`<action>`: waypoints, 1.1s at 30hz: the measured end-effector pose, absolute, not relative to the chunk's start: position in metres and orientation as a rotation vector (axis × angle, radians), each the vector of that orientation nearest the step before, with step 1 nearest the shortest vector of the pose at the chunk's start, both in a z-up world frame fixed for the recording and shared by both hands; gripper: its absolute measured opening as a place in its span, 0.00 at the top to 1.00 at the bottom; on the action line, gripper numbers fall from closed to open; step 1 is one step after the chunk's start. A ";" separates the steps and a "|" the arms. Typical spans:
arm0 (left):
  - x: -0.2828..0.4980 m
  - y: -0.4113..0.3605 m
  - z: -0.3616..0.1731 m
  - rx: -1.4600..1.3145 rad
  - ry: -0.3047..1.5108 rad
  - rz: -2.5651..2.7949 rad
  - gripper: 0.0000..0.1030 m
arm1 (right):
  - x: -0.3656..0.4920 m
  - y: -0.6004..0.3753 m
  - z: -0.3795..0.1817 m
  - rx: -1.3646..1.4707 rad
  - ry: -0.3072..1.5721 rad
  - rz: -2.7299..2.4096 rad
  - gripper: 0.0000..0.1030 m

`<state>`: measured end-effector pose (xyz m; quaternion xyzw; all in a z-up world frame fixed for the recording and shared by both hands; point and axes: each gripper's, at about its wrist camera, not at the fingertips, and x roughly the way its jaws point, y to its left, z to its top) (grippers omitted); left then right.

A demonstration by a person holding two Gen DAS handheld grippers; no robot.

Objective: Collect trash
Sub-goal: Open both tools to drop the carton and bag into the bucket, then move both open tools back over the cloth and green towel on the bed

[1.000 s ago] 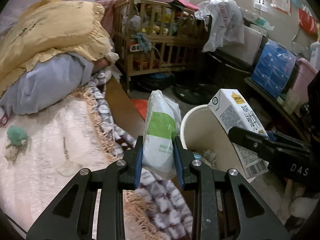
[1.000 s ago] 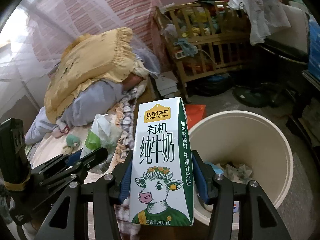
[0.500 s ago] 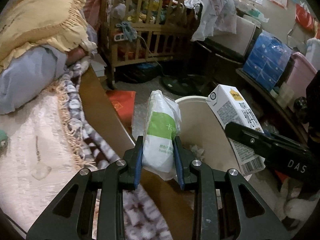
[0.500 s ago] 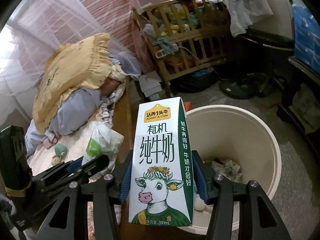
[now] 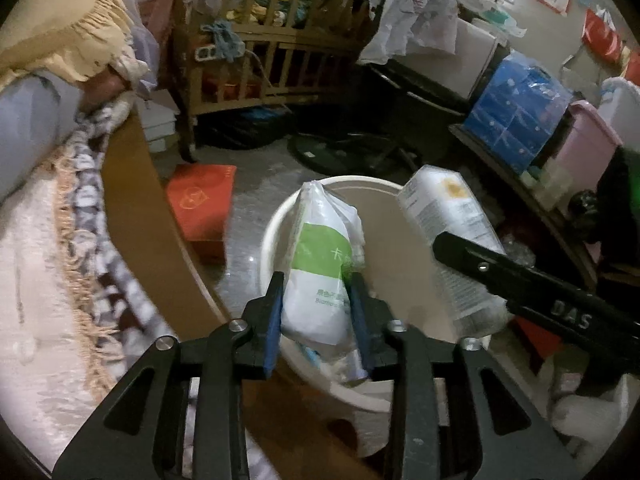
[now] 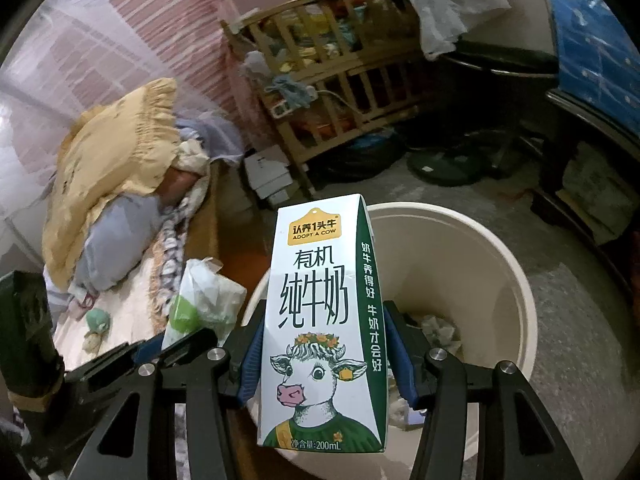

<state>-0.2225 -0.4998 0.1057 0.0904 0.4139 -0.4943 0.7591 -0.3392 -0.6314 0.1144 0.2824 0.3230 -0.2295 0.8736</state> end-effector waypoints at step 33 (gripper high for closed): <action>-0.119 -0.279 0.096 0.109 0.895 -0.594 0.44 | -0.209 -0.482 0.110 0.449 0.815 -0.061 0.31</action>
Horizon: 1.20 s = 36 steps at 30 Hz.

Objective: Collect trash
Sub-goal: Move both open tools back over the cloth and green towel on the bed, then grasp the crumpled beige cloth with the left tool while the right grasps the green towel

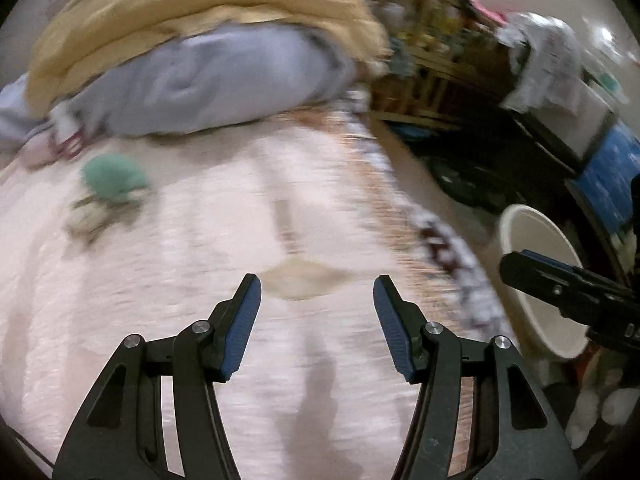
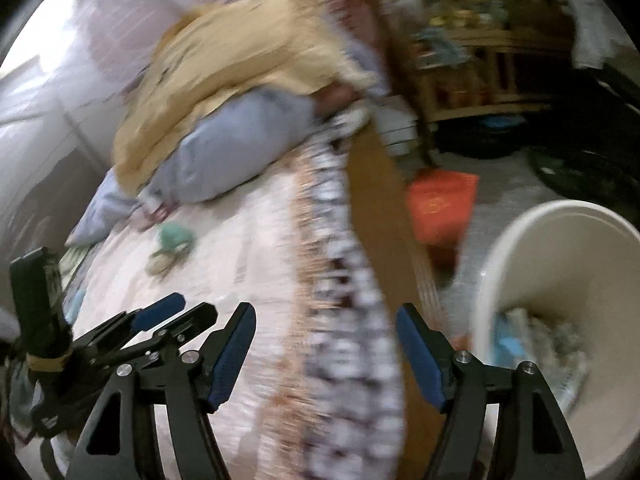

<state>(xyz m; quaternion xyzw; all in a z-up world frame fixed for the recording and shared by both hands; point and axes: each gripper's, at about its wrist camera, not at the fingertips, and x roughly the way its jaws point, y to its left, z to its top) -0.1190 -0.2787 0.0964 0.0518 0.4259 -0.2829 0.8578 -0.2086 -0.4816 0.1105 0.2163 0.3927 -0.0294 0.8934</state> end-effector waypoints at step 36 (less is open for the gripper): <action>0.035 -0.073 0.055 -0.066 0.934 -0.308 0.81 | 0.091 -0.228 0.060 0.008 0.963 0.430 0.26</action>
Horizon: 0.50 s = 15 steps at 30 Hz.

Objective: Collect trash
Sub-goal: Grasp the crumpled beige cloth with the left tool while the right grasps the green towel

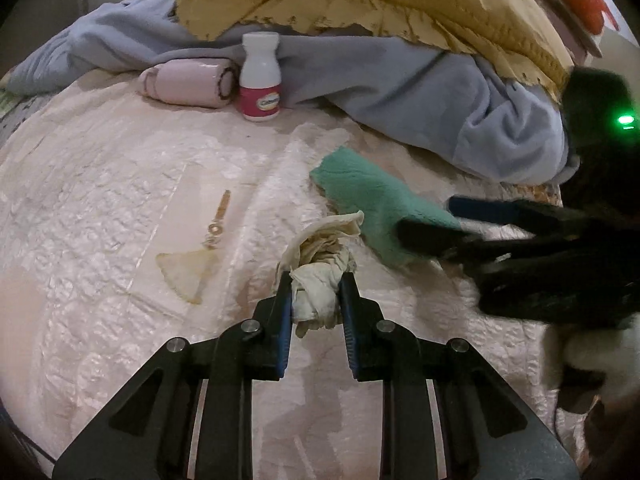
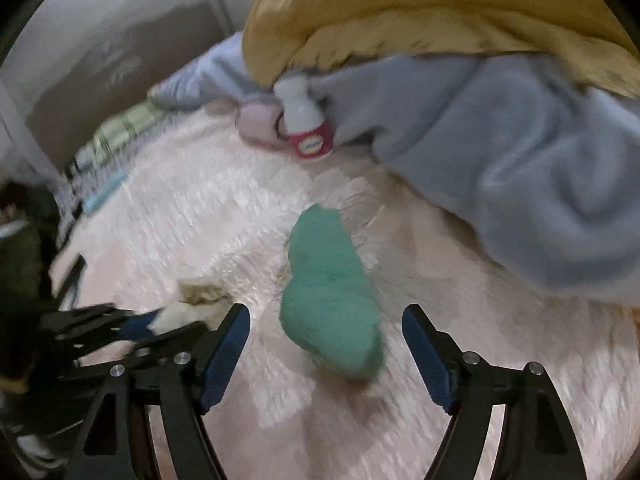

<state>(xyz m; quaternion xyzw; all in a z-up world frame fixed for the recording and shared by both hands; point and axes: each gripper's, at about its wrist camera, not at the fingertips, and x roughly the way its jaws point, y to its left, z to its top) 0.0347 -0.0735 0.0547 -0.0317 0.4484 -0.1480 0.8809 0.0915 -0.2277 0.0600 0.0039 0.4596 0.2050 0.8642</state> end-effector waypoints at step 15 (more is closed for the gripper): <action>-0.022 -0.089 0.082 -0.099 0.885 -0.340 0.81 | -0.004 -0.275 0.078 0.167 0.916 0.370 0.57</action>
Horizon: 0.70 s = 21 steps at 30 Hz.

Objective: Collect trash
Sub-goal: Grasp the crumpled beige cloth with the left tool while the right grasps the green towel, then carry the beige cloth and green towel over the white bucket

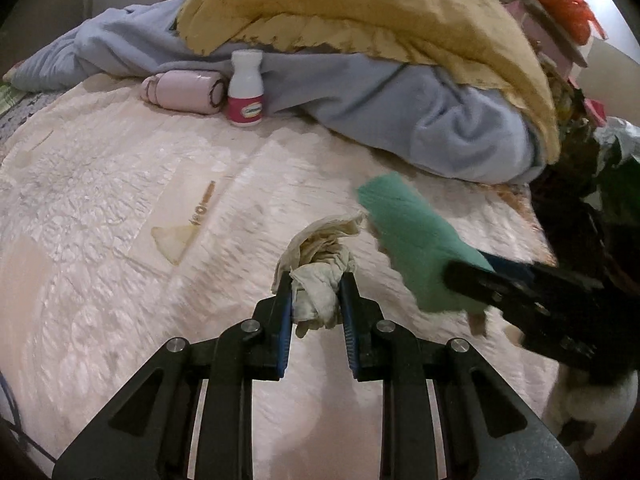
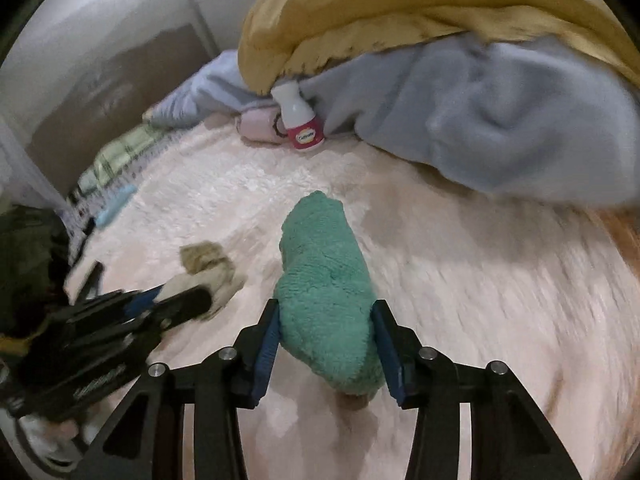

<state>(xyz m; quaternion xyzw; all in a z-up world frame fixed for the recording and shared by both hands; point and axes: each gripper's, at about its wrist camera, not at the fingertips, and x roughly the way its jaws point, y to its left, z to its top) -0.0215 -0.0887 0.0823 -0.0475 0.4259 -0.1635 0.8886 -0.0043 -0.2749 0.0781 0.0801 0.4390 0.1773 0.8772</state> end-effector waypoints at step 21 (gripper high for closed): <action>-0.130 -0.145 0.124 0.010 0.782 -0.400 0.81 | -0.162 -0.323 0.086 0.242 0.986 0.174 0.57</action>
